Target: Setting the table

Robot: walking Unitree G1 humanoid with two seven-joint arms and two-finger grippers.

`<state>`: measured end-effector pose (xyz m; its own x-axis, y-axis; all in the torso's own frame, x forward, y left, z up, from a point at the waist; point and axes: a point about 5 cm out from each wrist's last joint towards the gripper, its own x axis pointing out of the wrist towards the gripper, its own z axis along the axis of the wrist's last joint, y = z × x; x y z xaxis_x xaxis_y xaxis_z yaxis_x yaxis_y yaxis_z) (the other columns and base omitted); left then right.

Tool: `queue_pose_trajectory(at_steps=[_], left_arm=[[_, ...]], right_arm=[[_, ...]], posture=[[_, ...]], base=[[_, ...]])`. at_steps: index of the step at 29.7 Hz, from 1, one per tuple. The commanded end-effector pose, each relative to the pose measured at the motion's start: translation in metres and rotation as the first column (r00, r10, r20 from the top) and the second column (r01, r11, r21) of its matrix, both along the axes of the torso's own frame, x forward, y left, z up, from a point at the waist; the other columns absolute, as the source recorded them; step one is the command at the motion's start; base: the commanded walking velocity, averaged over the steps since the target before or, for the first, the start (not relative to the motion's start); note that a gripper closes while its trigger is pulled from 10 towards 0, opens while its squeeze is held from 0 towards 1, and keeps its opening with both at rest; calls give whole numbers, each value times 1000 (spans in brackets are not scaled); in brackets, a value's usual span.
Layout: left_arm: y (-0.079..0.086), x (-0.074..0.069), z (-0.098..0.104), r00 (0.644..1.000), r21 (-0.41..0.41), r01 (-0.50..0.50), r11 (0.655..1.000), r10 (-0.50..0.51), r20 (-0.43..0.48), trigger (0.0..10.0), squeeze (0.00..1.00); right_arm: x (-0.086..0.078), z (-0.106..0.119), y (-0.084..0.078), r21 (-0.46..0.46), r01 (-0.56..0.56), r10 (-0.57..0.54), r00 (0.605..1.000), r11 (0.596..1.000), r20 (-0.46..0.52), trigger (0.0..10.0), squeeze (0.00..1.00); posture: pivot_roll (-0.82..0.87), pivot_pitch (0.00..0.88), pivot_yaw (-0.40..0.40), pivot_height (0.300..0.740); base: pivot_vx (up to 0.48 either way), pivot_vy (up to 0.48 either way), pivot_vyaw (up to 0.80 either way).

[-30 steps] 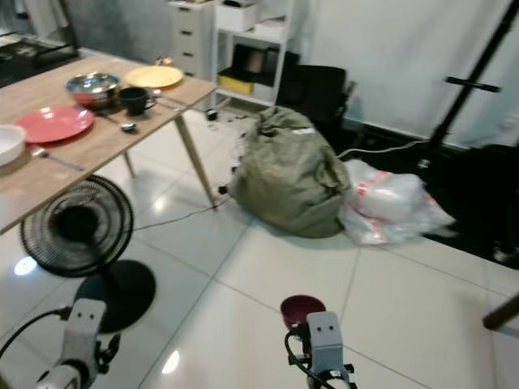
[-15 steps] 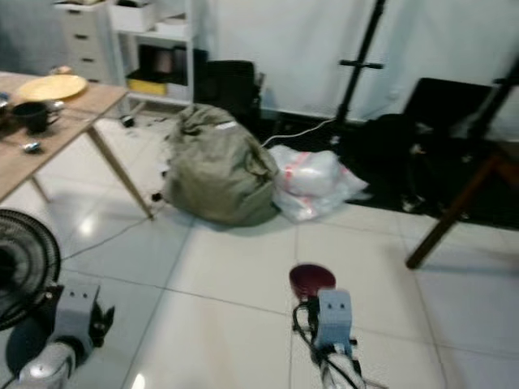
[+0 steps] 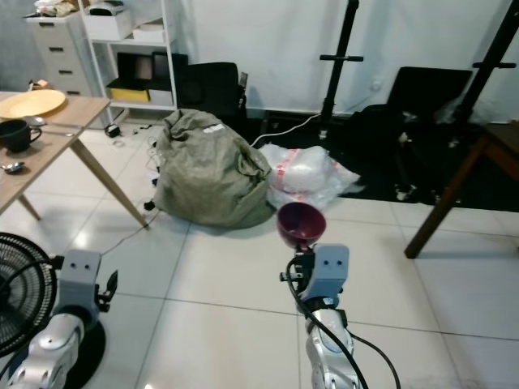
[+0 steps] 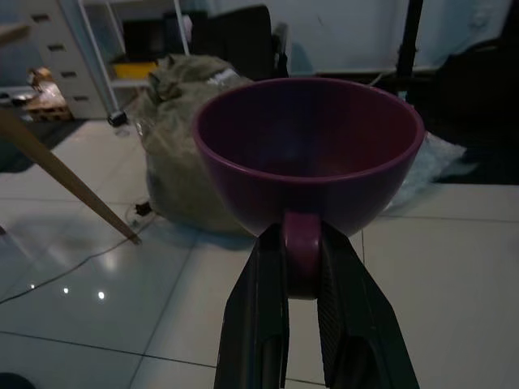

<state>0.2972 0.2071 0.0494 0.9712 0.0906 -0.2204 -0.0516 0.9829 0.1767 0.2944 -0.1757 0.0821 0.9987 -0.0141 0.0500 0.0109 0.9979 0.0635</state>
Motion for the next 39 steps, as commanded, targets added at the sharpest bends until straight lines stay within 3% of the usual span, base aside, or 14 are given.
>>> queue_pose_trajectory(at_steps=[1,9,39], left_arm=[[-2,2,3,1000,10,12,1000,-12,5,10000,0],[-5,2,7,999,21,38,999,-38,18,10000,0],[-28,3,12,977,43,211,977,-212,25,10000,0]], right_arm=[[0,3,-4,12,20,-20,1000,1000,10,10000,0],[-5,0,-9,7,47,-47,999,999,-19,10000,0],[-11,-7,-22,-5,113,-113,991,994,-73,10000,0]], posture=[[-47,0,101,740],[-49,0,104,740],[-57,0,116,740]], base=[[480,0,0],[480,0,-76],[480,0,-782]])
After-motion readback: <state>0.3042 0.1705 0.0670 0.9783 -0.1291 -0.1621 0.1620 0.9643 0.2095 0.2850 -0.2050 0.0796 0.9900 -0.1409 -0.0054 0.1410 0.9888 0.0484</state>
